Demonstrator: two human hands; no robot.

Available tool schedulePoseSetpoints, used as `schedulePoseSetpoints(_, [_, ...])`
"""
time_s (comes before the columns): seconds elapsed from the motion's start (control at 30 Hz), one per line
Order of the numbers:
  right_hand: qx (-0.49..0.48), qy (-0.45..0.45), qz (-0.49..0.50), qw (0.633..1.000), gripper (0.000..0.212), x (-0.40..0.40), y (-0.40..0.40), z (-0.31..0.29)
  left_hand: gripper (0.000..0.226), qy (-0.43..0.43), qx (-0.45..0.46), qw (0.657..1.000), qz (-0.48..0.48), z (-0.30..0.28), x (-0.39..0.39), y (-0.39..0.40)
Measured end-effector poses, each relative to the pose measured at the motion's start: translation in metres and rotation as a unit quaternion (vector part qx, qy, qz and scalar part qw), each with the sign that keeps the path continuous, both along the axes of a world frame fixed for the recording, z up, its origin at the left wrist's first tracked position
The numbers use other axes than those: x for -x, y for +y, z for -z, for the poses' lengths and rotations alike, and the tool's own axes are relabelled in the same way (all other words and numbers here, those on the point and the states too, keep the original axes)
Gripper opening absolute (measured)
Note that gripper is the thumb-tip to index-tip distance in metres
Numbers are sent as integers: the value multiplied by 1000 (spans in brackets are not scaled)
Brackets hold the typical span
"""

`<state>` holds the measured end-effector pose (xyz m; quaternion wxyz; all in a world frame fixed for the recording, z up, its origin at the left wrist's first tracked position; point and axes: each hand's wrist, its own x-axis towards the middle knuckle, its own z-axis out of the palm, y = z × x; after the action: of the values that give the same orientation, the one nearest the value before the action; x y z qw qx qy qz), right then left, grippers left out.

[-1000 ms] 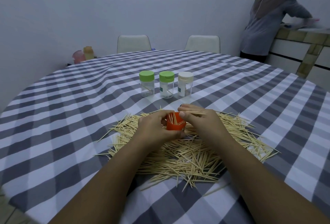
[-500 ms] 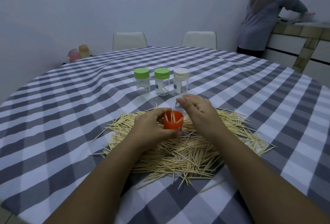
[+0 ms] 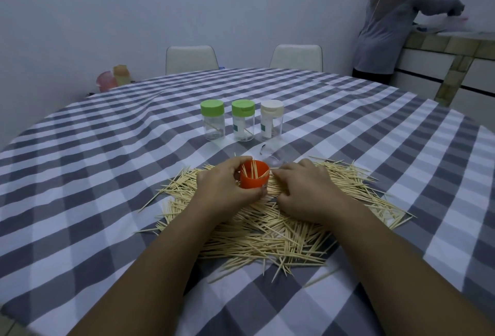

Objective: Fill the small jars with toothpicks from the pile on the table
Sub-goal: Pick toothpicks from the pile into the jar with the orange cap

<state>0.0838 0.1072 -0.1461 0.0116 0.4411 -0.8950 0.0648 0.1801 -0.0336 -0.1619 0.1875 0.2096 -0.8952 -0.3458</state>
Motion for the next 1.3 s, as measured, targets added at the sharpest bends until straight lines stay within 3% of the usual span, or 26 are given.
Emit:
schedulePoseSetpoints(0.2, [-3,64,-18,998,44,2,-12,11,74,13,-11,1000,-13,-1,-1,-2])
schedulePoseSetpoints(0.53, [10,153,35,988,23,-1,-9,8,76,36,-20,998,-37,-5,-3,-1])
schedulePoseSetpoints(0.8, [94,107,104,984,15,1,-6,2,75,43,-30,998,-46,-3,-4,-5])
schedulePoseSetpoints(0.93, [191,2,106,976,22,5,-7,2,77,34,-35,998,-32,-1,-2,-4])
schedulePoseSetpoints(1.0, [279,-90,84,952,22,4,-7,2,78,27,-31,999,-23,1,-1,-3])
schedulePoseSetpoints(1.13, [463,-229,42,855,19,-1,-9,-2,79,15,-29,999,0,3,2,0])
schedulePoseSetpoints(1.3, [596,-257,18,760,19,-8,-11,-4,80,11,-21,999,26,3,2,4])
